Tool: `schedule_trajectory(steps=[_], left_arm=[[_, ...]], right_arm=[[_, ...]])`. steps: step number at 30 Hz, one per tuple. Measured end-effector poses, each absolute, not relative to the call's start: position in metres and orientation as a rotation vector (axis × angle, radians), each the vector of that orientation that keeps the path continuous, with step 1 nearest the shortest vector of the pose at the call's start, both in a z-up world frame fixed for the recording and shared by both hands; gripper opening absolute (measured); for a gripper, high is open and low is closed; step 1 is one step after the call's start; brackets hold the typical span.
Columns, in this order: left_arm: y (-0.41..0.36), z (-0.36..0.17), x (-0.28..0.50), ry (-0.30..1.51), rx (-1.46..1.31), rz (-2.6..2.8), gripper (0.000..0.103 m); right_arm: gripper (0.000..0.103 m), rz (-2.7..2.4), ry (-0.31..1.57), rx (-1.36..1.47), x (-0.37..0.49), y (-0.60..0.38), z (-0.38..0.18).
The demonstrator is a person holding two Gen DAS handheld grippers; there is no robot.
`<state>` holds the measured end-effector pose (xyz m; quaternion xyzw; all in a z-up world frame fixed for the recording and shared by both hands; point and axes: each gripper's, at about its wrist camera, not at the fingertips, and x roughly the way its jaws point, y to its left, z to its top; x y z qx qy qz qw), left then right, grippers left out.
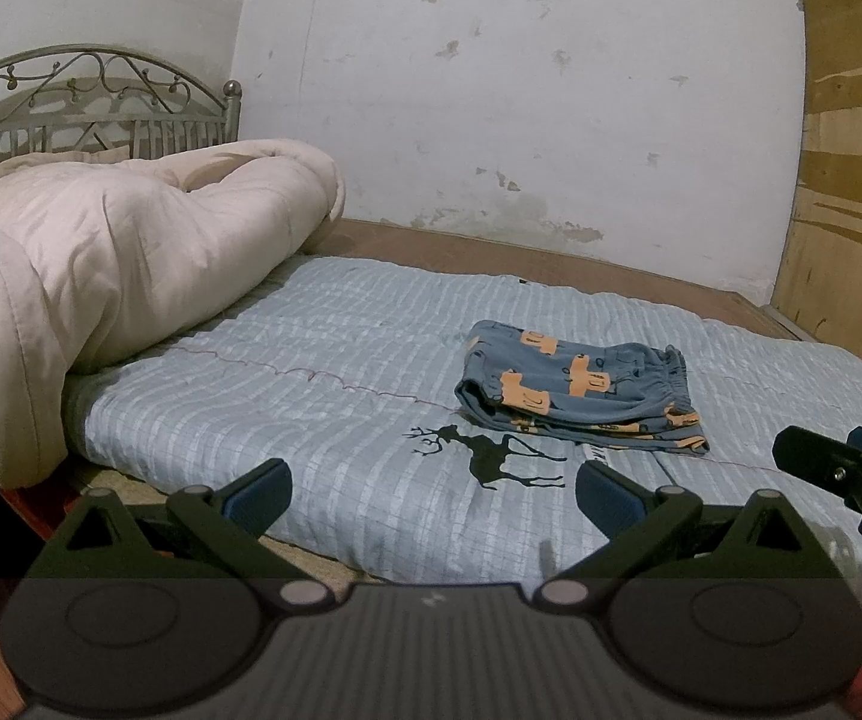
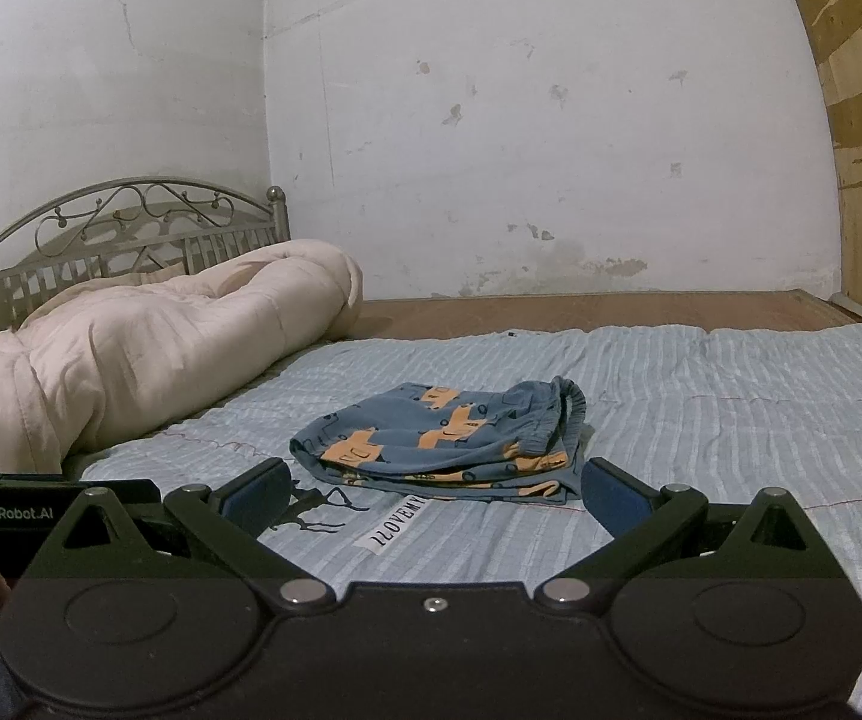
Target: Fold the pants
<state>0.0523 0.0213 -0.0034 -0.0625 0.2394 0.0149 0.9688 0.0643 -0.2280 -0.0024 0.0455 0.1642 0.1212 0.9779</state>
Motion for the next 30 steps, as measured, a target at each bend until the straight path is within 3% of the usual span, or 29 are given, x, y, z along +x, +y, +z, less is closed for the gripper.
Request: schedule_trajectory(steps=[30], left_arm=[[0.0167,-0.0045,0.0529,0.495,-0.101,0.013,0.102]], right_arm=[[0.102,0.257,0.339,0.090,0.0622,-0.2251,-0.0041]])
